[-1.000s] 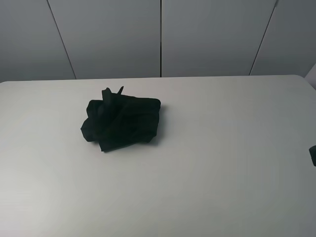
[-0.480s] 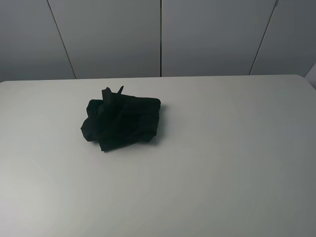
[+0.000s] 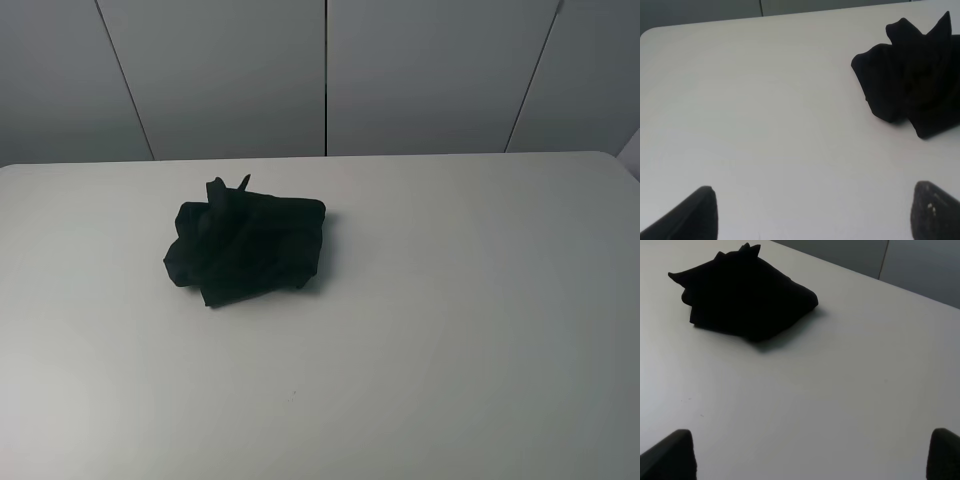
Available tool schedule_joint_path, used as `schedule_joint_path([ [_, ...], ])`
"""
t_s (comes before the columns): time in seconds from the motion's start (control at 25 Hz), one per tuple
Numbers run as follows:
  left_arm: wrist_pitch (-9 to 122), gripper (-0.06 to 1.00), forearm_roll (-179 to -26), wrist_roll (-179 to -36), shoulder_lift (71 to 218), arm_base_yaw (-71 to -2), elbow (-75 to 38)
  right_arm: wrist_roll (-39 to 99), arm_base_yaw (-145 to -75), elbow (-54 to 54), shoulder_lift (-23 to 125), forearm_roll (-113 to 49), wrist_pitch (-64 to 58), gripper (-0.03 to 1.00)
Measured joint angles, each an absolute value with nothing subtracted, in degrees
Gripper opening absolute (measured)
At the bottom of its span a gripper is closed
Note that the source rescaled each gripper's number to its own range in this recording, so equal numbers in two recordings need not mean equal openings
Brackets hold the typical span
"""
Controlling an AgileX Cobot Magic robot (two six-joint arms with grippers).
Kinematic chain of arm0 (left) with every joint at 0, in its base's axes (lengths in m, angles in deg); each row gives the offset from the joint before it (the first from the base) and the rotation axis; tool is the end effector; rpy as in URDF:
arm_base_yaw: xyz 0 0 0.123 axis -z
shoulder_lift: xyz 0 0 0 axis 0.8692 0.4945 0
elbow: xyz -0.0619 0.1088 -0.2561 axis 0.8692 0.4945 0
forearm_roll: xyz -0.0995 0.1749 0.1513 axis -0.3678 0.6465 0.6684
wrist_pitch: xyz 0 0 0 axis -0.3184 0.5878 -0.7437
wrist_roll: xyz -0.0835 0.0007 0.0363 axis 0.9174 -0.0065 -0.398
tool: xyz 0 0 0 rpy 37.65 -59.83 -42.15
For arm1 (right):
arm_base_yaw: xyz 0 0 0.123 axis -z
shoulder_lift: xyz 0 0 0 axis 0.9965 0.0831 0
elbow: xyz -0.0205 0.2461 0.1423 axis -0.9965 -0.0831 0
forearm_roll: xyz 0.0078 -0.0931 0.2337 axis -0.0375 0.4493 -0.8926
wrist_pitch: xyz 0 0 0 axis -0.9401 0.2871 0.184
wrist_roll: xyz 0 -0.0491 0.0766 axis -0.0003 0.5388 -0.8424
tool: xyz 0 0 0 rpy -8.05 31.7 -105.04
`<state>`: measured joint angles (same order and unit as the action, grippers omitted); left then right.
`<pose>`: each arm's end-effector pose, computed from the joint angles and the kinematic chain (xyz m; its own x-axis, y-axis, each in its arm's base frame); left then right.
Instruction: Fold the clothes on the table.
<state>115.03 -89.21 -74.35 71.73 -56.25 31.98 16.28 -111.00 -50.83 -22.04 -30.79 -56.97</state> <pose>-0.0075 0.0005 0.2782 -0.4689 0.0449 -0.8821 0.0772 0.9970 0.0097 -0.0118 0.0049 0.2786 -0.3751 -0.2978 -0.8779 -0.5574 0.8291 -0.0431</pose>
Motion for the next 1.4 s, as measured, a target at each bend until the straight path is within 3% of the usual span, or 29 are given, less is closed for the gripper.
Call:
schedule_joint_path([
  [0.28, 115.0, 0.99, -89.2, -74.4, 71.7, -56.2, 32.0, 14.9, -109.0, -50.9, -22.0, -30.8, -56.8, 1.0],
  [1.04, 115.0, 0.99, -89.2, -74.3, 71.7, -56.2, 32.0, 13.9, -80.7, -50.9, -22.2, -30.7, -56.6, 1.0],
  [1.4, 115.0, 0.99, -89.2, -74.1, 71.7, -56.2, 32.0, 12.5, -79.3, -50.9, -22.2, -29.4, -56.6, 1.0],
])
